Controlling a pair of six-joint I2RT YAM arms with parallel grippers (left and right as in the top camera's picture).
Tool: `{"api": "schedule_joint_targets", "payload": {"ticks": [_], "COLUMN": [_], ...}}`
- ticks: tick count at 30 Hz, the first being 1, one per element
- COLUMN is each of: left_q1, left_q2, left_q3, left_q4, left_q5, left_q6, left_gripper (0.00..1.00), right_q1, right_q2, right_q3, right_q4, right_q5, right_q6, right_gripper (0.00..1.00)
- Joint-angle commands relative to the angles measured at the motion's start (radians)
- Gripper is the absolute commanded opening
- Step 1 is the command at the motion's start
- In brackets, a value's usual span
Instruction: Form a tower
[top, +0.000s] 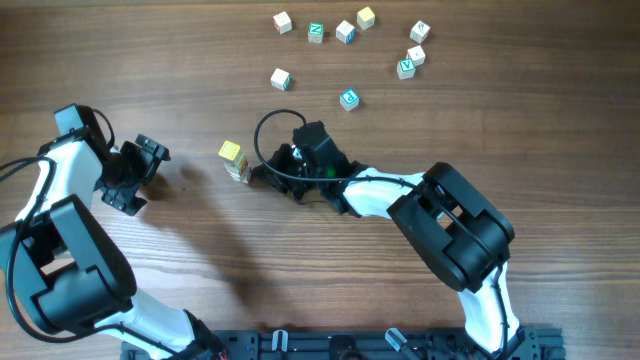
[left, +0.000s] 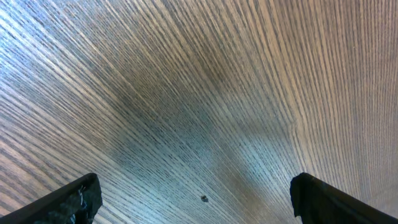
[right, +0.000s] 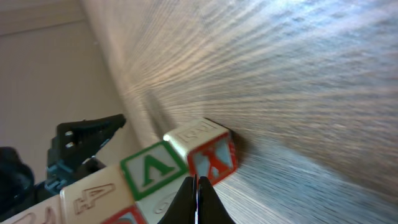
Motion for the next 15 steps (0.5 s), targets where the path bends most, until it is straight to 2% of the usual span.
{"api": "schedule_joint_targets", "payload": {"ticks": [1, 15], "left_q1": [0.003, 0.003], "left_q2": [0.003, 0.003], "left_q3": [-0.004, -0.004], "left_q4": [0.003, 0.003], "left_q5": [-0.01, -0.01], "left_q6": [0.008, 0.008], "left_gripper": [1.0, 1.0], "right_q1": [-0.007, -0.007], "right_q2": [0.018, 0.018], "right_q3": [0.002, 0.002], "right_q4": [0.026, 0.056], "right_q5": [-0.007, 0.0], "right_q6": [-0.026, -0.029], "right_gripper": [0.04, 0.04]}}
